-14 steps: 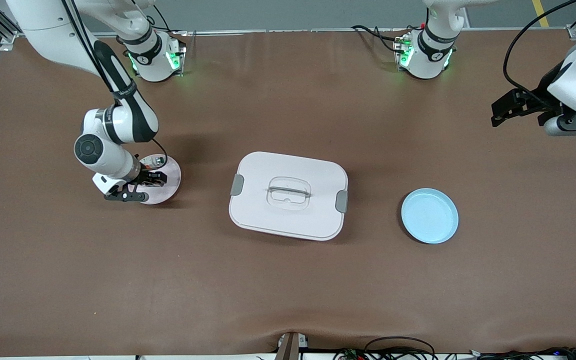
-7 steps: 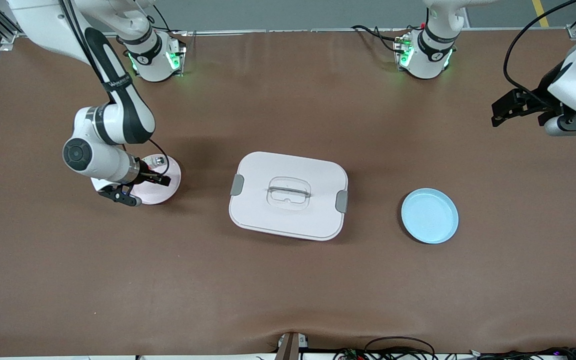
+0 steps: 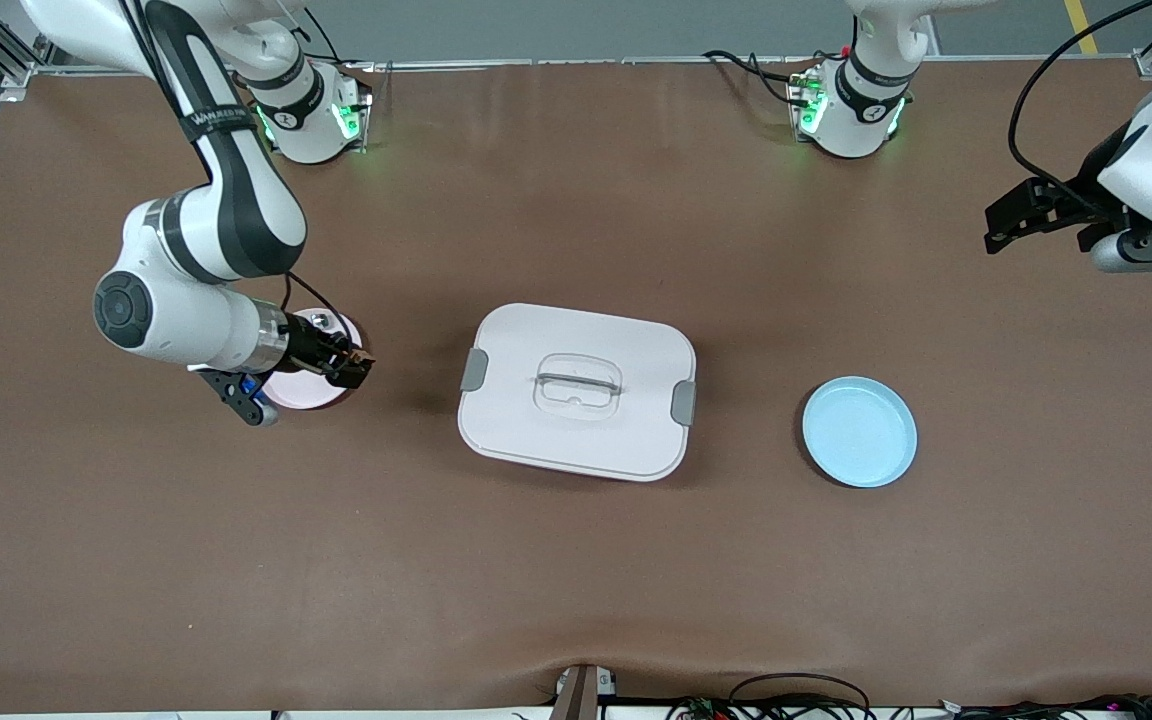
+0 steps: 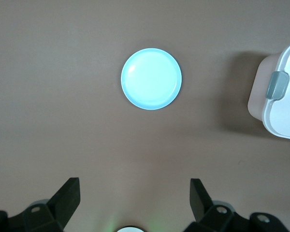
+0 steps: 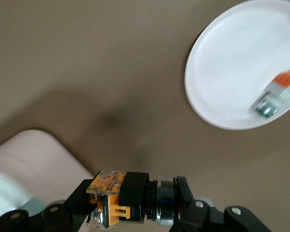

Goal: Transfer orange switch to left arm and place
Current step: 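Lift the switch with the right gripper over the white box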

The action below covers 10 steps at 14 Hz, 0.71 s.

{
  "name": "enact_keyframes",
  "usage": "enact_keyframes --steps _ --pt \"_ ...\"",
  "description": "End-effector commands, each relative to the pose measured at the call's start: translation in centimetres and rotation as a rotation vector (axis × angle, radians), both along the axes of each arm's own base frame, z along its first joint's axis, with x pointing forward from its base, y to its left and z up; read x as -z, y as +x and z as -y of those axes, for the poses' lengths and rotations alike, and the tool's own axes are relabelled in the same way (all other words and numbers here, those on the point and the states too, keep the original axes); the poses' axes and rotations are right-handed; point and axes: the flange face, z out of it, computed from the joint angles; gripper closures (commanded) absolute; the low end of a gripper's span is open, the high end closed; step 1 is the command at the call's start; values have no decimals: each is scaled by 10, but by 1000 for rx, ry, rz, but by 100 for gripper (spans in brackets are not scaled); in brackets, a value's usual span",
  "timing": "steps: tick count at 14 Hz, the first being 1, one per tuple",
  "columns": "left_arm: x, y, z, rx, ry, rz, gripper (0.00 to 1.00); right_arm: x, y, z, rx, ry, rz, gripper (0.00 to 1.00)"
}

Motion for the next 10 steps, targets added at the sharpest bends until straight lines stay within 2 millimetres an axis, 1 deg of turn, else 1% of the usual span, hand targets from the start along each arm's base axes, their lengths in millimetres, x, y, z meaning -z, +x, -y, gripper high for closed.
enact_keyframes --steps 1,2,3,4,6,8,9,10 --pt "-2 1 1 3 1 7 0 -29 8 -44 139 75 -29 100" --pt "3 4 -1 4 1 -4 0 -36 12 -65 192 99 -45 100" --pt "3 4 -1 3 1 -5 0 -43 20 -76 244 106 -51 100" --pt "9 7 -2 3 0 -16 0 -50 24 -92 279 110 -57 100" --pt "12 9 -5 -2 -1 -21 0 -60 29 -127 339 130 -76 100" --pt "18 13 -7 -6 -13 -34 0 -65 35 -154 414 136 -104 100" --pt "19 14 -5 -3 -14 -34 0 -66 37 -166 449 135 -116 100" --pt "23 15 2 5 -17 -42 0 -71 40 -181 470 141 -117 100"
